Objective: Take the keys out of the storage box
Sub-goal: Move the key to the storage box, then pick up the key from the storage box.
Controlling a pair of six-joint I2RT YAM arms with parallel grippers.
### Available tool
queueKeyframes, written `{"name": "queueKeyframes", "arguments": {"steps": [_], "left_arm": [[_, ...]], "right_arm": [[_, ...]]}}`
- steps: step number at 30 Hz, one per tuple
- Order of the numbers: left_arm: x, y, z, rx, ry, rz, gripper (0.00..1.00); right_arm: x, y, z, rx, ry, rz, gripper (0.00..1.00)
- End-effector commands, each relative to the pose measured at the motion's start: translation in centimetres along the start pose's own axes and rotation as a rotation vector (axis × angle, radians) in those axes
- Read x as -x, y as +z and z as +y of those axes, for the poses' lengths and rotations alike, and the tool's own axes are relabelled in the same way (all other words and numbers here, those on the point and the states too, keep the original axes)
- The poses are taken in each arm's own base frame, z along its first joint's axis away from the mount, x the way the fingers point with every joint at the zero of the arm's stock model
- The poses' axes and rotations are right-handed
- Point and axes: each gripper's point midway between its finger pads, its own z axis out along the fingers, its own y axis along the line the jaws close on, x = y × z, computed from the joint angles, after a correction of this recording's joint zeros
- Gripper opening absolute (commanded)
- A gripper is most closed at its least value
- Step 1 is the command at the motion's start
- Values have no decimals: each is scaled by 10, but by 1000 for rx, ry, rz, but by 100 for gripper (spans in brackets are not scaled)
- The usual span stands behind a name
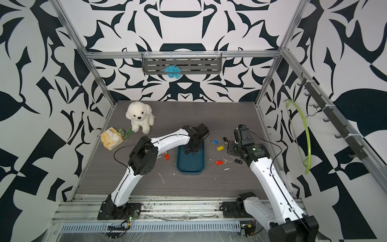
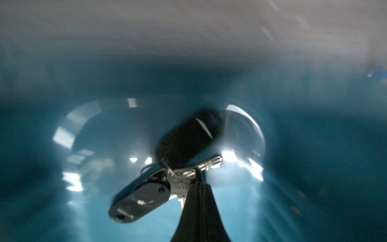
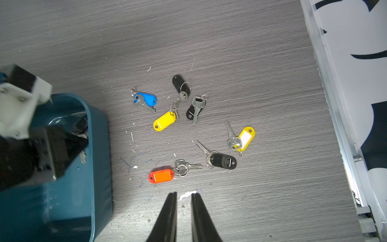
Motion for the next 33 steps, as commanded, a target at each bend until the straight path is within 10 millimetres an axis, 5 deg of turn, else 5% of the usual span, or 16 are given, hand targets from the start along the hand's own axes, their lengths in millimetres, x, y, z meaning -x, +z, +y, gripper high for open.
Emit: {"name": "queueKeyframes", "arguments": {"steps": [1, 5, 7, 9, 12, 17, 26, 33], "left_arm": [[-15, -15, -14, -29, 15, 35, 0], [-1, -41, -1, 2, 25, -18, 0], [5, -51, 12, 23, 12, -35, 17], [10, -59, 25, 37, -5, -53, 48], [14, -68, 38, 46, -28, -69, 60], [13, -71, 39, 20, -49, -68, 62], [-23, -47, 22, -31, -81, 55, 51], [-26, -36, 23, -24, -97, 73, 51]], "right_arm": [[5, -1, 0, 3, -4, -24, 19], [4, -2, 0, 5, -4, -26, 19], [4, -2, 0, 6, -3, -27, 19], [4, -2, 0, 7, -3, -25, 19], [4, -1, 0, 8, -1, -22, 19], [2, 1, 1, 10, 1, -12, 19], [0, 4, 2, 14, 4, 1, 20], [-1, 4, 2, 20, 7, 5, 19]]}}
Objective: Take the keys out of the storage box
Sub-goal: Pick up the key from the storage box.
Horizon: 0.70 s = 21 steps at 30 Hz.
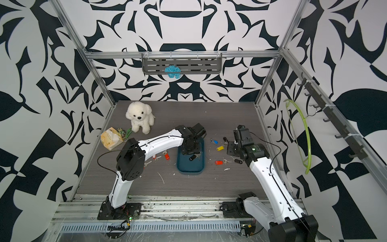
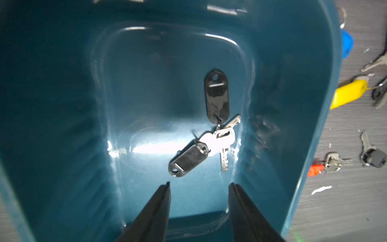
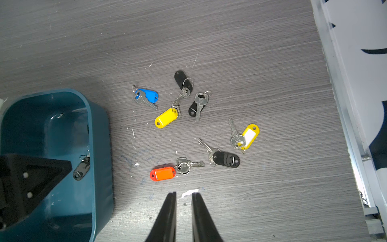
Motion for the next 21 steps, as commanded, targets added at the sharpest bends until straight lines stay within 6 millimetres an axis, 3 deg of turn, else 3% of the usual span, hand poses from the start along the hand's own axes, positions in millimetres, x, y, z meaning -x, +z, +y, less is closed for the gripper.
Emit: {"name": "queueKeyframes", "arguments": {"steps": [1, 10, 21], "left_arm": [[-7, 18, 5, 27, -20, 44, 51], [-12, 34, 11, 67, -19, 84, 41], [-3, 33, 12, 72, -12, 68, 41]], "right_arm": [[3, 1, 1, 8, 6, -13, 19], [1, 1, 1, 9, 6, -11, 20], [1, 1, 1, 13, 5, -8, 19]]}}
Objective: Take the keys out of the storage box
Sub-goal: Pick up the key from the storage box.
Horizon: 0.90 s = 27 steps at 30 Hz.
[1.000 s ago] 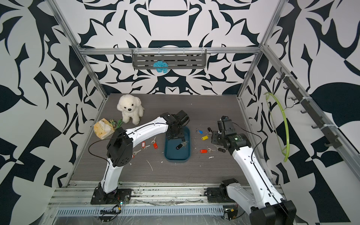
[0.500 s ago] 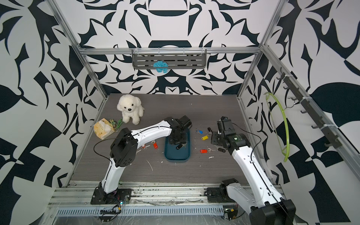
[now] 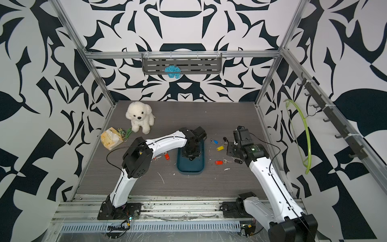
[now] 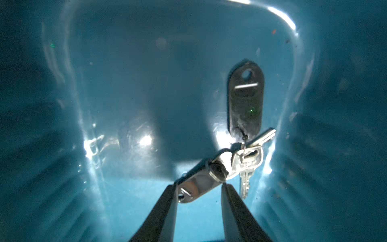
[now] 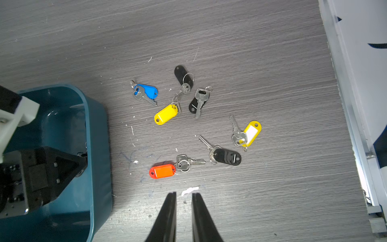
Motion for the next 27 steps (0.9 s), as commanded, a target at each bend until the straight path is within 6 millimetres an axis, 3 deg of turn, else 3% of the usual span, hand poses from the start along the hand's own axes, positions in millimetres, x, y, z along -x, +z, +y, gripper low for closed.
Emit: {"name": "queueKeyframes", "arguments": {"steps": [1, 12, 27], "left_arm": [[5, -4, 3, 16, 6, -2, 41], [13, -4, -7, 12, 23, -4, 41], [9, 1, -1, 34, 35, 16, 35]], "right_arm": [[5, -2, 1, 11, 5, -23, 20], [5, -1, 2, 15, 3, -18, 20], [5, 1, 3, 13, 2, -10, 19]]}}
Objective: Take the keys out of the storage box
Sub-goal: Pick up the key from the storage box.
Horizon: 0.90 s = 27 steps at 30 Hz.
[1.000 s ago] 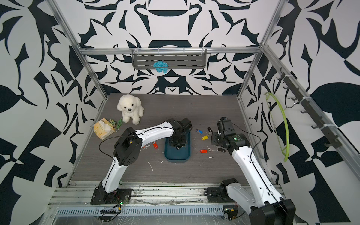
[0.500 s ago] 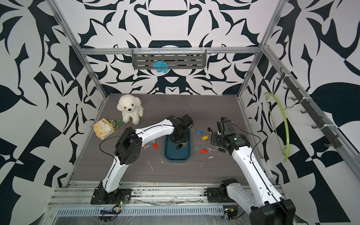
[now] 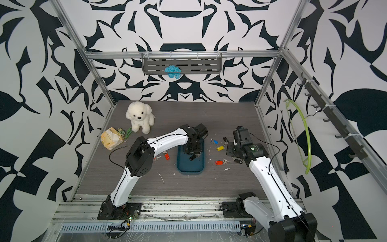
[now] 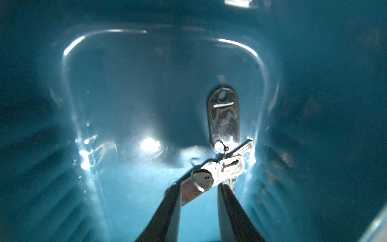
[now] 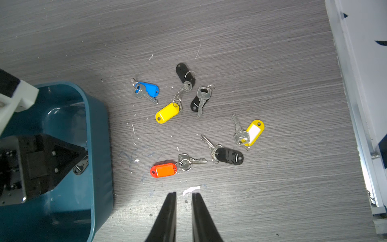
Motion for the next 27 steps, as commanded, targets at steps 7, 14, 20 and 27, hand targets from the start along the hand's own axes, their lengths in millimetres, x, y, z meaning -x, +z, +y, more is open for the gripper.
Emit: {"name": "queueKeyframes", "arguments": {"steps": [7, 14, 20, 27], "left_arm": [[-4, 12, 6, 42, 18, 40, 35], [-5, 15, 7, 46, 20, 46, 33], [-6, 17, 9, 57, 28, 50, 26], [-6, 17, 11, 64, 37, 51, 10]], "right_arm": [[6, -2, 1, 8, 2, -25, 19], [6, -2, 1, 8, 2, -21, 20], [6, -3, 1, 8, 2, -25, 19], [6, -3, 1, 8, 2, -28, 19]]}}
